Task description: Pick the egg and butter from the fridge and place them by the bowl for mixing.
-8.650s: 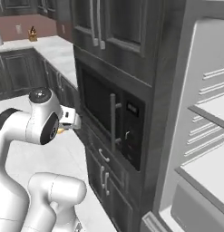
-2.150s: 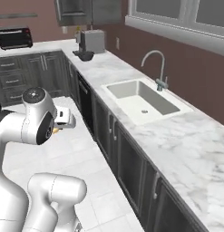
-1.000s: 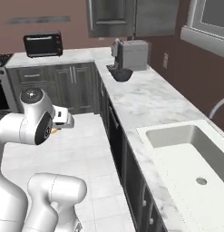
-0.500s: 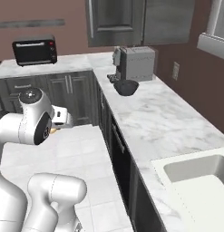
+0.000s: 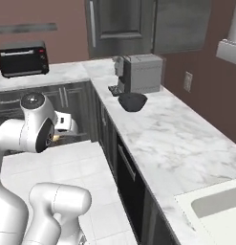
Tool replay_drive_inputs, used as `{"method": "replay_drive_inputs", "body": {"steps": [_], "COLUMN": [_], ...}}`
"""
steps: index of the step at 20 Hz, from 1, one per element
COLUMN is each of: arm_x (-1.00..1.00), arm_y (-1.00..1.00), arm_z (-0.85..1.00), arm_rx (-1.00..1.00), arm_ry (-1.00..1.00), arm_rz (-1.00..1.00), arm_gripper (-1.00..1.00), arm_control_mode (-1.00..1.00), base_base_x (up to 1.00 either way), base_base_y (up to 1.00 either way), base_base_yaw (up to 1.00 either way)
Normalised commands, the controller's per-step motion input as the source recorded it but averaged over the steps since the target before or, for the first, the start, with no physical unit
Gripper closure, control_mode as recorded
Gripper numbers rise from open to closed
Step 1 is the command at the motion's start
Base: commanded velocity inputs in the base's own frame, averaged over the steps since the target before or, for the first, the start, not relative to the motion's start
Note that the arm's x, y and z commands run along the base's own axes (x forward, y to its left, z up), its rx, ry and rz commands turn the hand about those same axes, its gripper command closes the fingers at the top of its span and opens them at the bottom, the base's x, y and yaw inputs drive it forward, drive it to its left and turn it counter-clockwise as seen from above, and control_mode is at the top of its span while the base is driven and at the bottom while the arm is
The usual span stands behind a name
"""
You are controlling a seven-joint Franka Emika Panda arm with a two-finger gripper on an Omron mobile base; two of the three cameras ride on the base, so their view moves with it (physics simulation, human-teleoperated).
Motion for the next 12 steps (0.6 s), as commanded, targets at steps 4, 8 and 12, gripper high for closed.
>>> {"method": "replay_drive_inputs", "body": {"steps": [4, 8, 12], "arm_x": [0.0, 0.0, 0.0], "arm_y": [0.0, 0.0, 0.0], "arm_z": [0.0, 0.0, 0.0], "arm_rx": [0.0, 0.0, 0.0], "arm_ry": [0.0, 0.0, 0.0], "arm_rz": [0.0, 0.0, 0.0], "arm_gripper": [1.0, 1.0, 1.0], "arm_control_mode": [1.0, 1.0, 1.0], "base_base_x": [0.51, 0.62, 0.61], "base_base_y": [0.54, 0.54, 0.62], "base_base_yaw": [-0.05, -0.22, -0.15]}}
